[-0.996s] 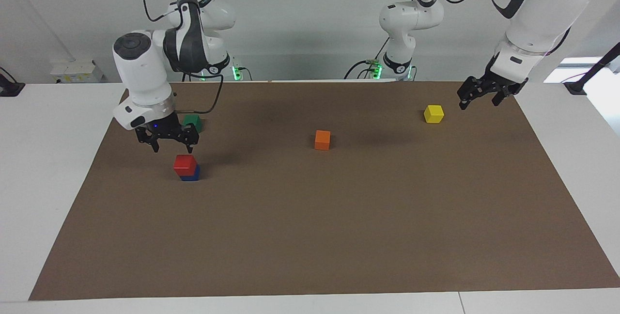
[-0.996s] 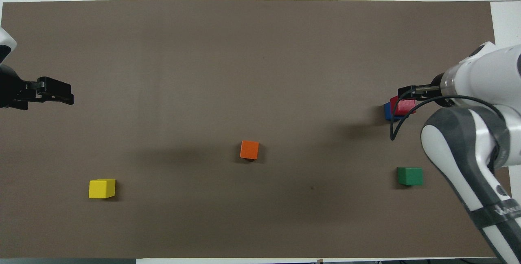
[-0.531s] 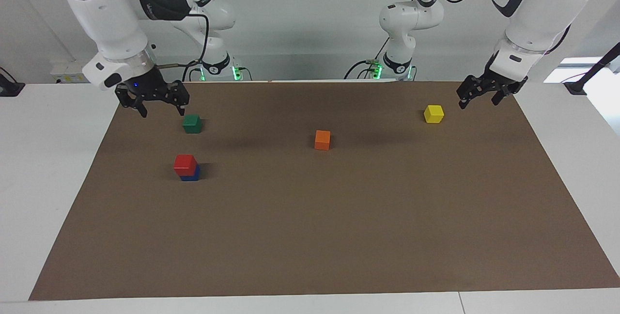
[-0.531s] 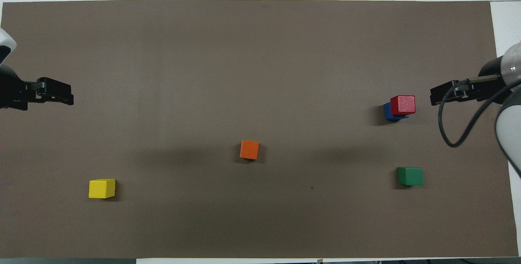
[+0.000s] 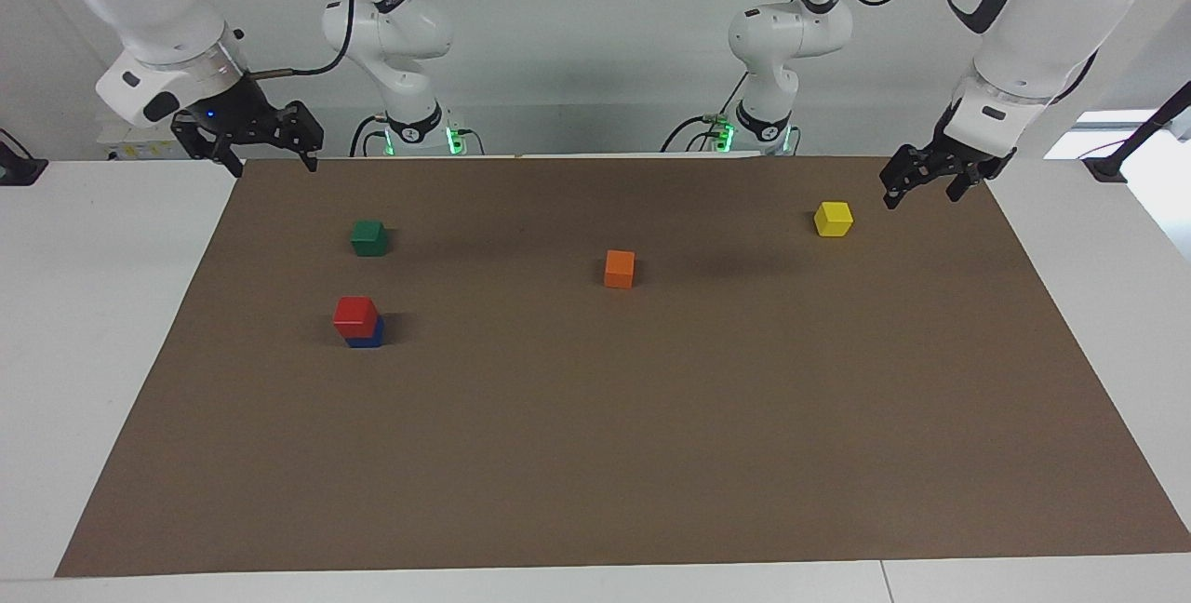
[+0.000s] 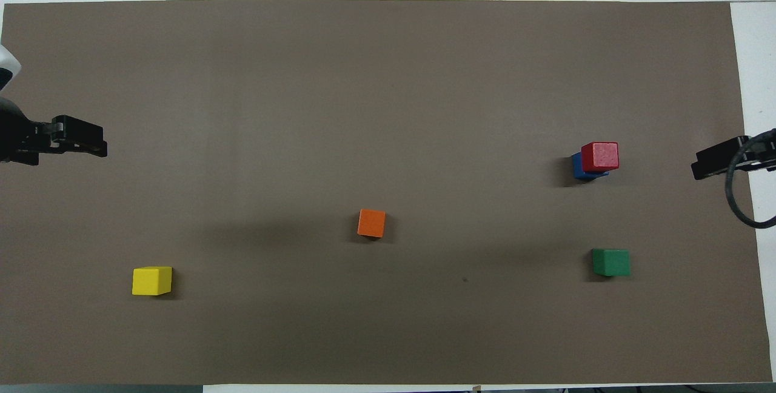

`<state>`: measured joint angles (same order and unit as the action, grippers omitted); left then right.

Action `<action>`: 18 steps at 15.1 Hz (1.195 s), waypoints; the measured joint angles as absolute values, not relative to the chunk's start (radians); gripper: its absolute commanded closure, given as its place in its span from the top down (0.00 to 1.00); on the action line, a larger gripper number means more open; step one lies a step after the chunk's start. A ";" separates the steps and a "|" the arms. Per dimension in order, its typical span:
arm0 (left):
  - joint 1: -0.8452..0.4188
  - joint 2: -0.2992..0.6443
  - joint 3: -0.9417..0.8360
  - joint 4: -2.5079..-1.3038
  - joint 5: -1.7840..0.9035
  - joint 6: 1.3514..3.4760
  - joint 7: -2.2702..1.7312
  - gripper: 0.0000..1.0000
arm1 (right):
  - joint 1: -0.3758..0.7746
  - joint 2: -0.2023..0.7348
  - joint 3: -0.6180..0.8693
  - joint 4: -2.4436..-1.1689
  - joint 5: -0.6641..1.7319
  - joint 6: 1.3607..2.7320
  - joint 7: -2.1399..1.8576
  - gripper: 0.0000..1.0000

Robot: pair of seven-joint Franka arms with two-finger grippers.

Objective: Transfer red block to right arm and stack on blue block

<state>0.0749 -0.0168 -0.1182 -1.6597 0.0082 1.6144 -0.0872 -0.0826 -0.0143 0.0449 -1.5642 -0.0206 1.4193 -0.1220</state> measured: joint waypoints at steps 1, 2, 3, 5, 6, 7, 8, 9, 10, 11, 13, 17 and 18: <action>0.075 -0.017 -0.118 -1.660 0.008 1.614 -0.087 1.00 | -0.075 -0.014 0.038 -1.564 -0.021 1.421 -0.122 1.00; 0.075 -0.017 -0.118 -1.660 0.008 1.614 -0.087 1.00 | -0.064 -0.014 0.027 -1.564 -0.021 1.423 -0.122 1.00; 0.075 -0.017 -0.118 -1.660 0.008 1.614 -0.087 1.00 | -0.055 -0.014 0.017 -1.562 -0.021 1.426 -0.122 1.00; 0.075 -0.017 -0.118 -1.660 0.008 1.614 -0.087 1.00 | -0.027 -0.014 -0.013 -1.559 -0.023 1.429 -0.122 1.00; 0.075 -0.017 -0.118 -1.660 0.008 1.614 -0.087 1.00 | 0.010 -0.014 -0.052 -1.557 -0.024 1.429 -0.122 1.00; 0.075 -0.017 -0.118 -1.660 0.008 1.614 -0.087 1.00 | 0.047 -0.015 -0.092 -1.552 -0.024 1.429 -0.122 1.00; 0.075 -0.017 -0.118 -1.660 0.008 1.614 -0.087 1.00 | 0.069 -0.015 -0.117 -1.546 -0.024 1.428 -0.122 1.00; 0.075 -0.017 -0.118 -1.660 0.008 1.614 -0.087 1.00 | 0.078 -0.018 -0.130 -1.543 -0.024 1.427 -0.122 1.00; 0.075 -0.017 -0.118 -1.660 0.008 1.614 -0.087 1.00 | 0.082 -0.022 -0.134 -1.544 -0.024 1.424 -0.122 1.00; 0.075 -0.017 -0.118 -1.660 0.008 1.614 -0.087 1.00 | 0.085 -0.025 -0.137 -1.548 -0.024 1.420 -0.122 1.00; 0.075 -0.017 -0.118 -1.660 0.008 1.614 -0.087 1.00 | 0.085 -0.031 -0.138 -1.563 -0.025 1.418 -0.122 1.00; 0.075 -0.017 -0.118 -1.660 0.008 1.614 -0.087 1.00 | 0.085 -0.034 -0.141 -1.572 -0.027 1.418 -0.122 1.00; 0.075 -0.017 -0.118 -1.660 0.008 1.614 -0.087 1.00 | 0.085 -0.034 -0.142 -1.572 -0.030 1.419 -0.122 1.00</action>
<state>0.0749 -0.0168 -0.1182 -1.6597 0.0082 1.6136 -0.0873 0.0853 -0.0337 -0.1421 -1.5724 -0.0299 1.4186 -0.1221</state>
